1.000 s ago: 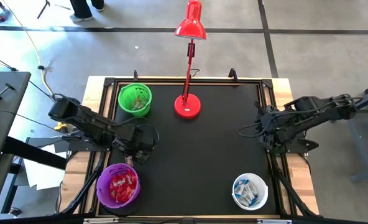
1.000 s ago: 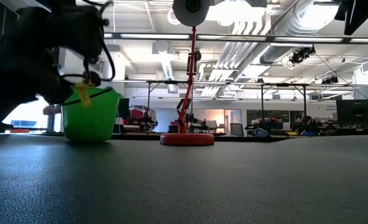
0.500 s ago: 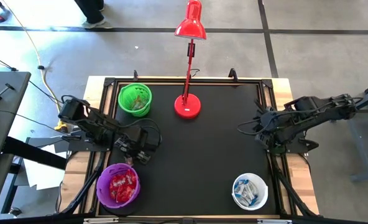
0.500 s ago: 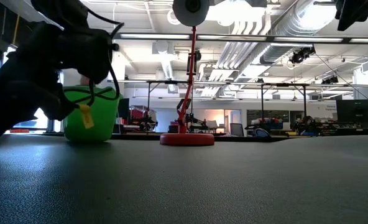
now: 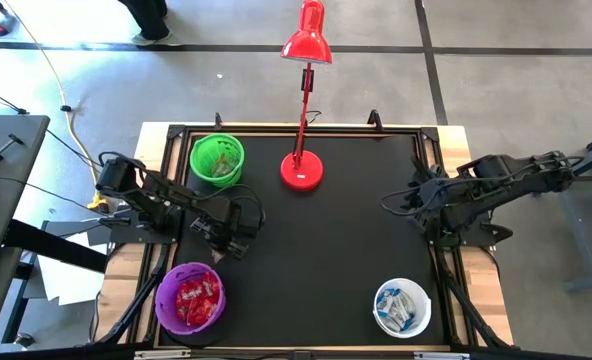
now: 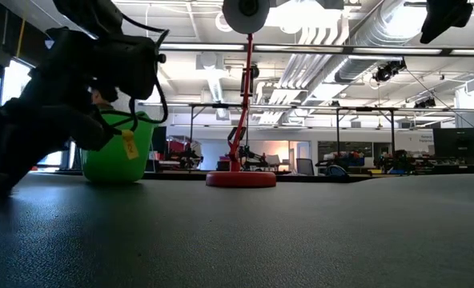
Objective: Sort candy
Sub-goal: Put the orange gummy into the green bucket
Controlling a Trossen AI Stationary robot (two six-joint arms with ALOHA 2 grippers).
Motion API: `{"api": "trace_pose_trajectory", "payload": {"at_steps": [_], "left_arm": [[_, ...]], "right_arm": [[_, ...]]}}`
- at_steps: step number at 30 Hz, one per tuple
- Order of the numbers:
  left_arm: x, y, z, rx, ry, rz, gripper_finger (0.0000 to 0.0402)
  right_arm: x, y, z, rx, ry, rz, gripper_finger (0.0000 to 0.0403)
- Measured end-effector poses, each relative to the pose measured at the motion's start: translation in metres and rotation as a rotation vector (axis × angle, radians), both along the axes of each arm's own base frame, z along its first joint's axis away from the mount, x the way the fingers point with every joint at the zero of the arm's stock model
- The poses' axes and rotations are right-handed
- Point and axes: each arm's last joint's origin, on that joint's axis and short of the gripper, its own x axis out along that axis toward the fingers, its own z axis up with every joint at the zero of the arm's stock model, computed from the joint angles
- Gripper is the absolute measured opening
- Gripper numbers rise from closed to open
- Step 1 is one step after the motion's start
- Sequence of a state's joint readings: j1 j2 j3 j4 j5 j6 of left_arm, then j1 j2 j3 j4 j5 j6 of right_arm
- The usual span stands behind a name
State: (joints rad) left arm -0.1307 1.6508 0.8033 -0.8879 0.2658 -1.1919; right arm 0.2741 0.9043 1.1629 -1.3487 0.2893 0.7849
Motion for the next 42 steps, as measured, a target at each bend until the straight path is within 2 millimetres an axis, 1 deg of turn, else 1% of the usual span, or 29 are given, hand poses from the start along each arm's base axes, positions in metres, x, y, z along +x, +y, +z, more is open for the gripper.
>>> {"api": "trace_pose_trajectory", "payload": {"at_steps": [3,7,10,13,18,21,24,26,28,32,34,36,39,42], "left_arm": [[0.005,0.004,0.003,0.039,-0.026,0.006,0.0005],[0.017,0.010,0.011,0.134,-0.092,-0.005,0.0012],[0.028,0.016,0.021,0.184,-0.145,-0.017,0.0012],[0.042,0.023,0.035,0.245,-0.213,-0.034,0.0006],[0.069,0.034,0.071,0.323,-0.359,-0.111,0.0002],[0.084,0.039,0.101,0.378,-0.451,-0.181,0.0002],[0.091,0.045,0.133,0.493,-0.474,-0.236,0.0002],[0.090,0.049,0.153,0.598,-0.443,-0.245,0.0002],[0.084,0.054,0.171,0.697,-0.374,-0.255,0.0002],[0.064,0.063,0.206,0.862,-0.202,-0.278,0.0003],[0.055,0.068,0.220,0.932,-0.141,-0.267,0.0003],[0.052,0.075,0.229,0.974,-0.173,-0.259,0.0003],[0.040,0.087,0.242,0.987,-0.187,-0.266,0.0003],[0.029,0.104,0.243,1.004,-0.104,-0.239,0.0003]], "right_arm": [[0.000,0.000,0.000,-0.009,-0.003,-0.005,0.0122],[0.000,-0.001,0.000,-0.021,-0.006,-0.012,0.0122],[0.000,-0.001,0.000,-0.028,-0.008,-0.016,0.0122],[0.000,-0.001,0.000,-0.027,-0.010,-0.019,0.0122],[0.000,-0.001,0.000,-0.017,-0.018,-0.052,0.0122],[0.000,-0.001,0.000,-0.007,-0.022,-0.071,0.0122],[0.000,-0.001,0.000,-0.005,-0.027,-0.090,0.0122],[0.000,-0.002,0.001,-0.008,-0.030,-0.097,0.0122],[0.000,-0.002,0.001,-0.016,-0.033,-0.101,0.0122],[0.000,-0.003,0.001,-0.023,-0.046,-0.139,0.0122],[0.000,-0.003,0.001,-0.022,-0.054,-0.164,0.0122],[0.000,-0.004,0.001,-0.030,-0.069,-0.198,0.0122],[0.001,-0.006,0.002,-0.071,-0.097,-0.253,0.0122],[0.001,-0.009,0.003,-0.088,-0.116,-0.294,0.0122]]}}
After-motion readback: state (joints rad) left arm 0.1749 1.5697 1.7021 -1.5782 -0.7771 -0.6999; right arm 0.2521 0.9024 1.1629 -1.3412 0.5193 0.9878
